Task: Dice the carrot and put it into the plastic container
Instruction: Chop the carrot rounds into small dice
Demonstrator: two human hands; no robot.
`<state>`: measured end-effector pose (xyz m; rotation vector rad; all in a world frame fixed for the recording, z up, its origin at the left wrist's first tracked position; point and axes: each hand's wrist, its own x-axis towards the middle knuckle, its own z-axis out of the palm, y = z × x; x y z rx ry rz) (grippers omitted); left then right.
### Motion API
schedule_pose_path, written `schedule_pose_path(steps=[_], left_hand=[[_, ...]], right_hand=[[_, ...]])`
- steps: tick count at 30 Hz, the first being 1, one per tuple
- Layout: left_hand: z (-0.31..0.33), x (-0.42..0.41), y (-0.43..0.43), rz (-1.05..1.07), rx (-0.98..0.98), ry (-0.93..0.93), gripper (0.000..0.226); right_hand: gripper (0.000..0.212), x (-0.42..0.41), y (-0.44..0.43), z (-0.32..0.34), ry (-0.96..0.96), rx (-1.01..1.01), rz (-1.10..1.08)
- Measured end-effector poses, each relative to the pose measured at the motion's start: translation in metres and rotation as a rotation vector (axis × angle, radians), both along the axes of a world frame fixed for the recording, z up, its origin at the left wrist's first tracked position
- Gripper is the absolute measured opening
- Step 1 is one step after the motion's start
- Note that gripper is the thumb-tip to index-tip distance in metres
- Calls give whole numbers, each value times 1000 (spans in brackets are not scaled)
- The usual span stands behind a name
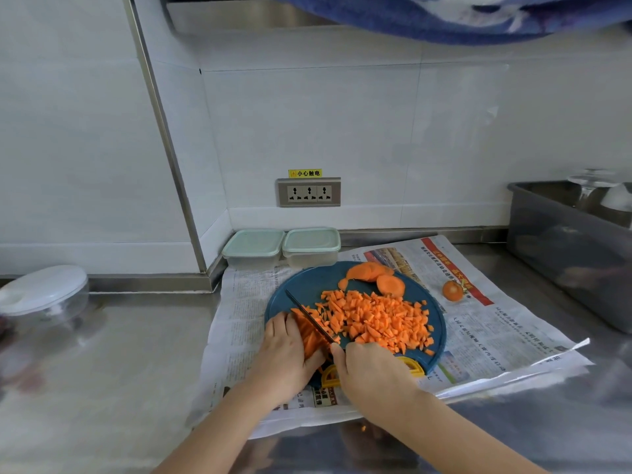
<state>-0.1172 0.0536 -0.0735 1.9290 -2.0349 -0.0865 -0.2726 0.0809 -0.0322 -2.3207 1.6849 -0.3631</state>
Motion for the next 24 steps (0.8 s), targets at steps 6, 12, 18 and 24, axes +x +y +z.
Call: schedule_pose_path(steps=[6, 12, 18, 24], left_hand=[[0, 3, -8, 54, 13, 112, 105], [11, 14, -27, -33, 183, 129, 126], [2, 6, -17, -3, 4, 101, 93], [1, 0, -13, 18, -35, 55, 79]], right_hand=[[44, 4, 2, 5, 28, 37, -23], [44, 6, -2, 3, 34, 26, -36], [45, 13, 1, 5, 61, 35, -67], [24, 17, -17, 8, 112, 111, 55]])
